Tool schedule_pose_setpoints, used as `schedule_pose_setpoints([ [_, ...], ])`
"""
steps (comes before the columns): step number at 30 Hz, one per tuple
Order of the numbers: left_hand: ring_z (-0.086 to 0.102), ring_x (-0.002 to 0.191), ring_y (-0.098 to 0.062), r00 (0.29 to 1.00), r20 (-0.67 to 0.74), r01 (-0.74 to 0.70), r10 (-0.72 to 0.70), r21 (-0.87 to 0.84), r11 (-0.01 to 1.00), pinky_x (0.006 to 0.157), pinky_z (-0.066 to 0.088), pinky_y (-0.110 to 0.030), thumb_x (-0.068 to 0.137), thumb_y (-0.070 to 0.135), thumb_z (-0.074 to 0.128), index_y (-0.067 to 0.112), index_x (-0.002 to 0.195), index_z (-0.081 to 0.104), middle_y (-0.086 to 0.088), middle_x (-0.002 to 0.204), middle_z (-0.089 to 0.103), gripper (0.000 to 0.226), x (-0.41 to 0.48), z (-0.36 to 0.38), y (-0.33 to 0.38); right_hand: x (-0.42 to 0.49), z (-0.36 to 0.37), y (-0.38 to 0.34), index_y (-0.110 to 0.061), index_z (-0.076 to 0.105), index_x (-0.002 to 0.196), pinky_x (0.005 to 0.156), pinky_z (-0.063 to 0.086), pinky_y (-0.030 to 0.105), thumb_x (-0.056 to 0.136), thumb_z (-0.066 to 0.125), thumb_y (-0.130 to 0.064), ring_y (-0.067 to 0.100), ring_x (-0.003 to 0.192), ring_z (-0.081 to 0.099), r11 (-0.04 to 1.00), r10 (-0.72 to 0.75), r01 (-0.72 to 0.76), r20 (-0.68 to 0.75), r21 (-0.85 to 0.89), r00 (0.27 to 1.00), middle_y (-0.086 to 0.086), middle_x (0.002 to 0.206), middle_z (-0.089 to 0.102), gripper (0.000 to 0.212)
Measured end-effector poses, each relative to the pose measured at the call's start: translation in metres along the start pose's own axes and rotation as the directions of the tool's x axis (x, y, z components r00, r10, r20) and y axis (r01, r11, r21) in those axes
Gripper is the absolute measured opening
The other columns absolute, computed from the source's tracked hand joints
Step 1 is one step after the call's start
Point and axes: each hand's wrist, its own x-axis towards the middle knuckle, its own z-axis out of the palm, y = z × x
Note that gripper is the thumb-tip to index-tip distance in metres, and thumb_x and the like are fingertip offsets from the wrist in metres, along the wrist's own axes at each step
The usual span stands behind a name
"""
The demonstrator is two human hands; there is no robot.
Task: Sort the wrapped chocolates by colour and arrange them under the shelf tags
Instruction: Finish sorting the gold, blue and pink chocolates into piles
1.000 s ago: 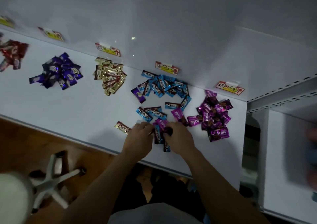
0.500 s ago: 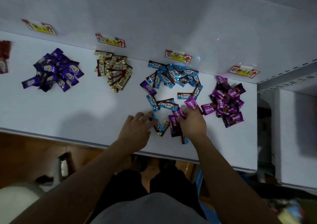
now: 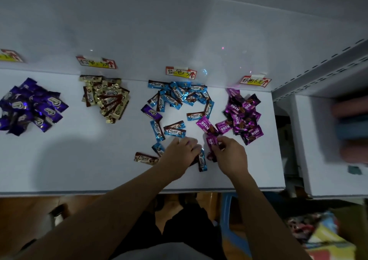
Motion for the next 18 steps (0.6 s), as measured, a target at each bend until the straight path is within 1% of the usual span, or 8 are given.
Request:
schedule_pose_setpoints([
  [2, 0.037, 0.131, -0.025, 1.0, -0.01, 0.022, -0.022, 0.008, 1.0, 0.103, 0.035, -0.038, 0.088, 0.01, 0.057, 0.013, 0.143, 0.031, -0.008, 0.145, 0.04, 0.061, 0.006, -0.001, -0.003, 0.013, 0.003, -0.005, -0.014, 0.07, 0.104, 0.055, 0.036, 0.019, 0.093, 0.06, -0.027, 0.013, 0.074, 0.056, 0.999, -0.019, 0.02, -0.03, 0.026, 0.999, 0.002, 0.095, 0.068, 0.02],
  [4, 0.041, 0.128, -0.024, 0.997, 0.013, 0.08, -0.08, 0.001, 0.997, 0.102, 0.035, -0.037, 0.087, 0.013, 0.061, 0.014, 0.139, 0.033, -0.007, 0.14, 0.045, 0.06, 0.01, -0.001, -0.007, 0.025, 0.01, -0.009, -0.014, 0.071, 0.1, 0.063, 0.042, 0.025, 0.091, 0.062, -0.026, 0.019, 0.082, 0.06, 0.999, -0.03, 0.03, -0.045, 0.013, 0.999, 0.004, 0.095, 0.068, 0.017],
  [6, 0.042, 0.126, -0.025, 0.985, 0.049, 0.162, -0.163, 0.023, 0.986, 0.103, 0.033, -0.037, 0.086, 0.023, 0.065, 0.016, 0.136, 0.035, -0.006, 0.136, 0.047, 0.059, 0.013, -0.002, -0.01, 0.033, 0.015, -0.012, -0.013, 0.071, 0.097, 0.07, 0.041, 0.026, 0.09, 0.062, -0.025, 0.025, 0.092, 0.059, 0.998, -0.064, 0.062, -0.051, -0.031, 0.997, 0.006, 0.098, 0.067, 0.017],
  [10, 0.04, 0.125, -0.025, 0.967, 0.039, 0.25, -0.252, 0.035, 0.968, 0.104, 0.029, -0.038, 0.088, 0.037, 0.062, 0.021, 0.126, 0.05, -0.006, 0.132, 0.05, 0.042, 0.02, -0.007, -0.015, 0.045, 0.021, -0.016, -0.013, 0.068, 0.108, 0.092, 0.039, 0.032, 0.089, 0.062, -0.025, 0.027, 0.116, 0.046, 0.974, -0.147, 0.146, 0.005, -0.176, 0.989, 0.002, 0.126, 0.059, 0.023],
  [13, 0.048, 0.113, -0.021, 0.932, -0.022, 0.357, -0.362, -0.119, 0.927, 0.096, 0.033, -0.036, 0.089, 0.044, 0.059, 0.023, 0.11, 0.064, -0.001, 0.117, 0.06, 0.03, 0.017, -0.015, -0.014, 0.052, 0.029, -0.013, -0.013, 0.064, 0.116, 0.097, 0.037, 0.034, 0.089, 0.06, -0.021, 0.028, 0.119, 0.043, 0.958, -0.128, 0.144, 0.078, -0.248, 0.989, 0.005, 0.13, 0.054, 0.029],
  [15, 0.055, 0.1, -0.017, 0.861, -0.038, 0.458, -0.506, -0.374, 0.807, 0.088, 0.041, -0.033, 0.088, 0.038, 0.063, 0.021, 0.106, 0.068, 0.0, 0.108, 0.064, 0.025, 0.01, -0.023, -0.011, 0.054, 0.034, -0.011, -0.013, 0.061, 0.12, 0.096, 0.036, 0.034, 0.087, 0.059, -0.019, 0.027, 0.115, 0.043, 0.963, -0.113, 0.126, 0.071, -0.237, 0.991, 0.008, 0.126, 0.053, 0.035],
  [16, 0.057, 0.091, -0.016, 0.815, -0.011, 0.498, -0.579, -0.499, 0.709, 0.08, 0.045, -0.03, 0.088, 0.033, 0.065, 0.018, 0.105, 0.068, 0.0, 0.103, 0.064, 0.023, 0.007, -0.027, -0.008, 0.053, 0.036, -0.011, -0.012, 0.059, 0.123, 0.095, 0.037, 0.035, 0.086, 0.06, -0.02, 0.027, 0.113, 0.044, 0.965, -0.117, 0.126, 0.056, -0.228, 0.992, 0.009, 0.123, 0.053, 0.037],
  [18, 0.053, 0.075, -0.009, 0.721, 0.089, 0.561, -0.687, -0.657, 0.503, 0.062, 0.041, -0.022, 0.089, 0.025, 0.064, 0.013, 0.101, 0.068, 0.001, 0.091, 0.061, 0.017, 0.002, -0.034, -0.001, 0.049, 0.039, -0.011, -0.01, 0.06, 0.121, 0.091, 0.039, 0.035, 0.086, 0.063, -0.021, 0.028, 0.109, 0.046, 0.975, -0.136, 0.133, -0.002, -0.177, 0.991, 0.01, 0.117, 0.054, 0.037],
])
